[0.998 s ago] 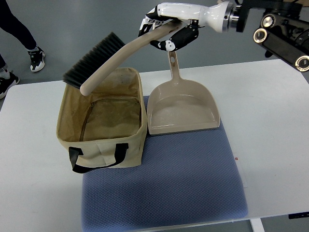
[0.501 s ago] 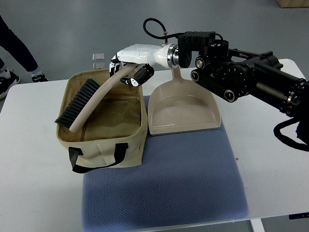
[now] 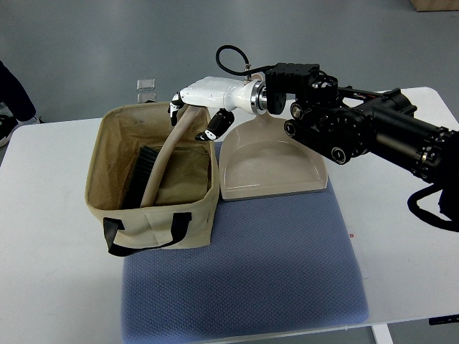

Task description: Put pink broom in yellow bag with right hand

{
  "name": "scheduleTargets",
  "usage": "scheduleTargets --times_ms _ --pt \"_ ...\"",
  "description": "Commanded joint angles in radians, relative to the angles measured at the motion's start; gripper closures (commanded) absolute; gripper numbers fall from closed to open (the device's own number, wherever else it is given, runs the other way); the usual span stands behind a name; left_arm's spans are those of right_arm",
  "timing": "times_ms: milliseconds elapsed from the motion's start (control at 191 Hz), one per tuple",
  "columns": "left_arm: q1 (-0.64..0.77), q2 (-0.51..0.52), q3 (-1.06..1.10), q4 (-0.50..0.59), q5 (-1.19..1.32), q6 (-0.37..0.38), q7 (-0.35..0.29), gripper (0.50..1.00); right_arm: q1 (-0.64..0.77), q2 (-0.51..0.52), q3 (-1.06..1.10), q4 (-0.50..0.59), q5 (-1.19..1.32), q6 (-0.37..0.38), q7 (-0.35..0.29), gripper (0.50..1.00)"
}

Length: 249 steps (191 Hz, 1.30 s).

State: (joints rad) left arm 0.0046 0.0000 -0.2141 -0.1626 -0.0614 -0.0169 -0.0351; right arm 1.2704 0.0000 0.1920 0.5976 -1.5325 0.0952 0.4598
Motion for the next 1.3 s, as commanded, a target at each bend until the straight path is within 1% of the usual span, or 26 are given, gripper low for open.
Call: scheduleTargets --times_ms 0,131,183,230,340,407,454,481,512,606,684,763,836,987,1013,1055,1295 --pt "0.0 0.0 -0.001 0.0 0.0 0.0 0.0 0.5 0.0 -0.006 0.012 0.001 0.005 0.0 0.0 0.685" --pt "0.0 0.0 0.001 0.0 0.0 0.0 0.0 0.5 -0.003 -0.031 0.053 0.001 0.055 -0.011 0.002 0.675" --pt "0.0 0.0 -0.001 0.0 0.0 0.0 0.0 0.5 -0.009 -0.043 0.087 -0.001 0.098 -0.012 0.002 0.652" --pt "0.0 0.0 0.001 0.0 0.0 0.0 0.0 0.5 -0.035 -0.058 0.13 -0.001 0.155 -0.012 0.002 0.642" --pt "0.0 0.0 -0.001 0.0 0.0 0.0 0.0 0.5 -0.098 -0.118 0.222 -0.001 0.288 -0.002 0.005 0.64" --pt "0.0 0.0 -0.001 0.0 0.0 0.0 0.0 0.5 -0.143 -0.133 0.268 -0.001 0.365 -0.006 0.008 0.64" --pt "0.0 0.0 0.001 0.0 0.0 0.0 0.0 0.5 -0.174 -0.144 0.3 -0.002 0.417 -0.011 0.008 0.628" --pt "0.0 0.0 -0.001 0.0 0.0 0.0 0.0 0.5 -0.195 -0.155 0.325 -0.004 0.46 -0.012 0.01 0.607" --pt "0.0 0.0 -0.001 0.0 0.0 0.0 0.0 0.5 -0.218 -0.163 0.351 -0.004 0.503 -0.012 0.008 0.607" --pt "0.0 0.0 0.001 0.0 0.0 0.0 0.0 0.5 -0.281 -0.169 0.417 -0.004 0.629 -0.012 0.008 0.605" --pt "0.0 0.0 0.001 0.0 0.0 0.0 0.0 0.5 -0.33 -0.176 0.472 -0.006 0.761 -0.011 0.002 0.587" --pt "0.0 0.0 0.001 0.0 0.0 0.0 0.0 0.5 -0.364 -0.176 0.504 -0.007 0.873 -0.008 0.0 0.585" --pt "0.0 0.0 0.001 0.0 0.0 0.0 0.0 0.5 -0.39 -0.176 0.523 -0.015 0.989 -0.003 -0.001 0.574" --pt "0.0 0.0 -0.001 0.0 0.0 0.0 0.0 0.5 -0.421 -0.175 0.523 -0.019 1.213 0.0 -0.003 0.57" --pt "0.0 0.0 -0.001 0.0 0.0 0.0 0.0 0.5 -0.427 -0.172 0.526 -0.019 1.25 -0.011 0.0 0.57" --pt "0.0 0.0 -0.001 0.0 0.0 0.0 0.0 0.5 -0.433 -0.169 0.526 -0.019 1.278 -0.014 0.014 0.57" --pt "0.0 0.0 0.001 0.0 0.0 0.0 0.0 0.5 -0.462 -0.166 0.615 -0.018 1.296 -0.011 0.014 0.57"
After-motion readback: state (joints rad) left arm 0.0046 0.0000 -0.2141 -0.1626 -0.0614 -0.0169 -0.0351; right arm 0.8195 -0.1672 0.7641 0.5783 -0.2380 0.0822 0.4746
